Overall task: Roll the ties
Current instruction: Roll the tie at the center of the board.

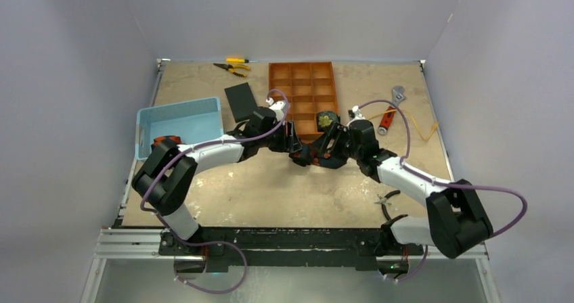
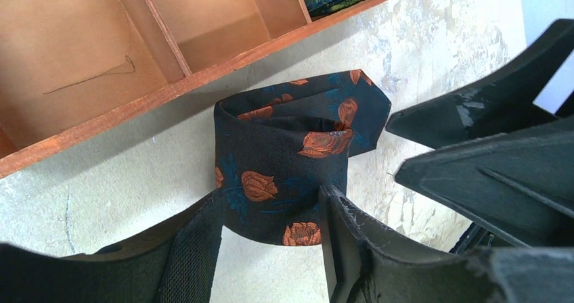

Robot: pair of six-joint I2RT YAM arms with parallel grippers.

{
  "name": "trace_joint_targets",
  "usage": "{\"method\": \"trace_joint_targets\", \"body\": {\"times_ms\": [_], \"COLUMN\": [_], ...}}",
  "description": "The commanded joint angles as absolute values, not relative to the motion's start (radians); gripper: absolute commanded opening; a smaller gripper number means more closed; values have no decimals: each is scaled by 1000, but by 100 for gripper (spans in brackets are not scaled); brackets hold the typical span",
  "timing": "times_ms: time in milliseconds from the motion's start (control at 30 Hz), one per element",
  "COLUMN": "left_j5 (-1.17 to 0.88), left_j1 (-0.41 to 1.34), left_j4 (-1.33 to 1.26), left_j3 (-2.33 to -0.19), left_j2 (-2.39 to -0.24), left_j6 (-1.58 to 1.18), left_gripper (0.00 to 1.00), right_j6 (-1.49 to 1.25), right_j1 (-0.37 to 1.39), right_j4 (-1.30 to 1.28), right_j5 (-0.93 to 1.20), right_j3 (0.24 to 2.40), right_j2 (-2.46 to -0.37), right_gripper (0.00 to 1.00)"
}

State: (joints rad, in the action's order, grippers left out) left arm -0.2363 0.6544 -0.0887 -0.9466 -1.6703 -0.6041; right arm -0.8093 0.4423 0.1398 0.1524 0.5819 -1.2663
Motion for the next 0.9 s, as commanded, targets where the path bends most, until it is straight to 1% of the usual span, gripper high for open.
{"method": "trace_joint_targets", "body": {"times_ms": [0,200,300,433,633,733,867], "left_j5": [-229,-242,-242,-250,-255,-261,-266], "left_j1": [668,697,709,717,722,721,720], "left_j4": [-134,-144,-151,-161,-161,-155,-129], "left_j3": [-982,-1005,-1009,-1012,-1007,-1004,-1003], "left_j2": [-1680,-1703,-1712,-1717,-1696,-1673,-1640], "left_j6": [-581,-581,-579,-584,-584,-578,-555], "left_gripper": [51,51,50,50,50,52,54], "right_j6": [-788,-772,-766,-762,-761,-770,-738], "right_j1": [454,482,492,492,488,481,461], "right_j4": [98,73,63,70,73,83,85], "right_j5": [182,169,163,154,154,135,126], "right_j3": [686,747,755,741,697,675,659], "right_j2": [-1330,-1390,-1422,-1449,-1466,-1448,-1429], "right_gripper": [73,73,70,62,43,39,39]}}
